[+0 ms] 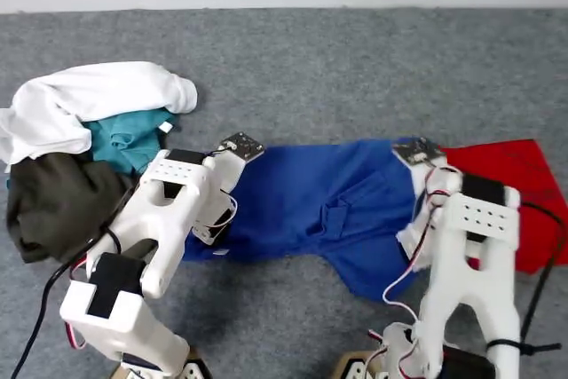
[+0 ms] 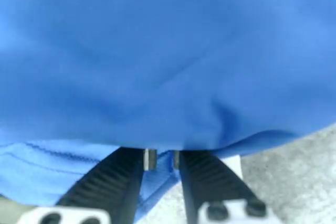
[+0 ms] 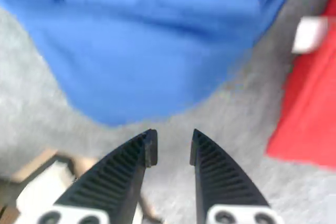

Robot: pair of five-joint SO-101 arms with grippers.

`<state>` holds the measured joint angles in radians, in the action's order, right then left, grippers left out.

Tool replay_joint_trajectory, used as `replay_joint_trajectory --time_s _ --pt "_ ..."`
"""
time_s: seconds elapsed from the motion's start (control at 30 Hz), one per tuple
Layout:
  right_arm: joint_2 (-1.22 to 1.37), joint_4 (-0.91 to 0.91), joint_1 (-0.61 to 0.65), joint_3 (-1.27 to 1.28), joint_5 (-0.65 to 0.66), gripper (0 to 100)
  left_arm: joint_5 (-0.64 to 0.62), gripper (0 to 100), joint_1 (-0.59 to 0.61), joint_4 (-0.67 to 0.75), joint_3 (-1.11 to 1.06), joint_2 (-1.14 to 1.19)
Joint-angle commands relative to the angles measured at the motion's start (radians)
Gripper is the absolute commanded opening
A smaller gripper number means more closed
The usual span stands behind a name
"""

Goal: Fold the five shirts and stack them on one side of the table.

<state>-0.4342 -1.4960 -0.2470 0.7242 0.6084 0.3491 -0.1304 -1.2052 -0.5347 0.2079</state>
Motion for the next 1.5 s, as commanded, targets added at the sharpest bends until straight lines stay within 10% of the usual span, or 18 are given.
replay_joint_trajectory --time_s 0.0,0.6,0.9,1.47 --pt "-0.038 -0.073 -0.005 -0.008 0.006 11.2 -0.009 7 -0.009 0.077 0.002 0.012" --pt "-0.031 0.429 0.033 0.287 -0.092 11.2 -0.008 7 -0.006 0.077 -0.019 0.014" --pt "-0.031 0.627 0.303 0.362 -0.098 11.3 -0.008 7 -0.006 0.077 -0.019 0.014" --pt "-0.035 0.688 0.378 0.302 -0.098 11.5 -0.008 7 -0.006 0.077 -0.019 0.014"
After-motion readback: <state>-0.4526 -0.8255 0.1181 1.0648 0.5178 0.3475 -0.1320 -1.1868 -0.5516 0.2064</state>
